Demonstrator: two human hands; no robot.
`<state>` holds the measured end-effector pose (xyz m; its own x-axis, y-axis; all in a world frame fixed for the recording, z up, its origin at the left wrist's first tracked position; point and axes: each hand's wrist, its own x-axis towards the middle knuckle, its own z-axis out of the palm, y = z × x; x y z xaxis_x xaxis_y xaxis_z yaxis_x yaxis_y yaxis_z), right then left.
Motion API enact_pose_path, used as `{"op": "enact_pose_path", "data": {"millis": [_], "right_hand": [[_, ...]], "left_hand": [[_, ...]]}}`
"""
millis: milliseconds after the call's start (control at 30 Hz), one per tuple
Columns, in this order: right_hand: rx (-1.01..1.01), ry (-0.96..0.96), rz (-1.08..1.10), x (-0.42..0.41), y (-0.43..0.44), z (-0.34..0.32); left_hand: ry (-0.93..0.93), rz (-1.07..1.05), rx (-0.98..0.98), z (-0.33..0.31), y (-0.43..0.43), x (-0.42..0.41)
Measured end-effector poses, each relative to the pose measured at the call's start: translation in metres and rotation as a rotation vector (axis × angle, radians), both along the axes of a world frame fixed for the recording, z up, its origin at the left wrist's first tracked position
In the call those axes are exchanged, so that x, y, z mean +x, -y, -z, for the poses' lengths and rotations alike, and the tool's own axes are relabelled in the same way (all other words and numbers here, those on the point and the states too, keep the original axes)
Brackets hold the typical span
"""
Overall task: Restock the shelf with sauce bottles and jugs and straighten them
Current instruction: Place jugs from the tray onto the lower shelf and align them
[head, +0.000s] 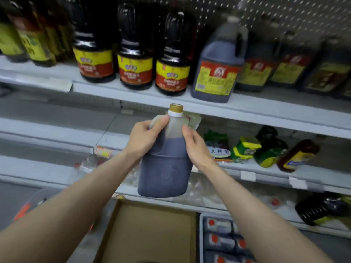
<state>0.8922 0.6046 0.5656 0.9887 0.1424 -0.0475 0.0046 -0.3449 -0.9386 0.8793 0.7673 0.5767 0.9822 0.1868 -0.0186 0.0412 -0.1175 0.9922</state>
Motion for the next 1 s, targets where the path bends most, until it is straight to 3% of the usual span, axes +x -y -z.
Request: {"op": "enact_pose_path", "data": {"millis": [200,400,667,1000], "right_hand": [[0.0,0.154,0.126,-0.013,0.066,-0.13],[-0.028,0.262,0.256,-0.02,0.133,-0.207],[-0.051,0.281,0.283,0.005,0.214,-0.236],[-0.031,0.286,0.201,0.107,0.297,-0.218]], "left_hand": [[0.212,0.103,-0.034,-0.129,0.072,0.006],[0.319,0.181,-0.026,-0.201,0.14,0.019],[0.379,0.205,0.037,-0.228,0.221,0.055],[0.379,0.142,0.055,-0.212,0.299,0.139]]}}
